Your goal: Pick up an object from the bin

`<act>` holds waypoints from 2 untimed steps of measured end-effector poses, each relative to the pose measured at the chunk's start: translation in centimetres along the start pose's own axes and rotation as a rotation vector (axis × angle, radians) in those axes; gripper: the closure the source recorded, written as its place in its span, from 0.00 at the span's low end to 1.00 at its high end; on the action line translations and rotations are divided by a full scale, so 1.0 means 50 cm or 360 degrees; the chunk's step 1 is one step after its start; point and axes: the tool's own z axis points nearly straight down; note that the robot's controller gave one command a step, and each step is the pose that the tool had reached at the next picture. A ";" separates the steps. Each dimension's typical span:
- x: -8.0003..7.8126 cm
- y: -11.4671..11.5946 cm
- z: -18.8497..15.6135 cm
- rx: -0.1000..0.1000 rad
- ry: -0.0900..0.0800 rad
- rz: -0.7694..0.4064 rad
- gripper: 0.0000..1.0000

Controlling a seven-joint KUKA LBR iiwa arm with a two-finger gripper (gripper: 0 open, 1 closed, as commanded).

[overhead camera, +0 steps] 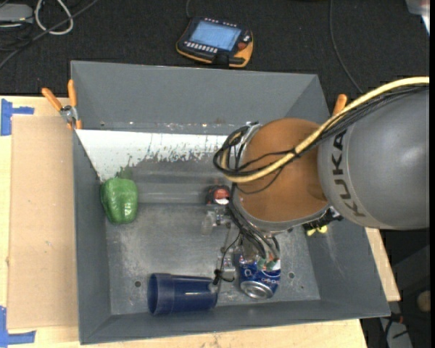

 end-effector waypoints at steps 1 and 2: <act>0.000 0.000 0.000 0.0000 0.0000 0.0000 0.00; 0.000 0.000 0.000 0.0000 0.0000 0.0000 0.00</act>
Offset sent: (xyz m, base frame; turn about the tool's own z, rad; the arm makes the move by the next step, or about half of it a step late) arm 0.0293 -0.0168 -0.0838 0.0145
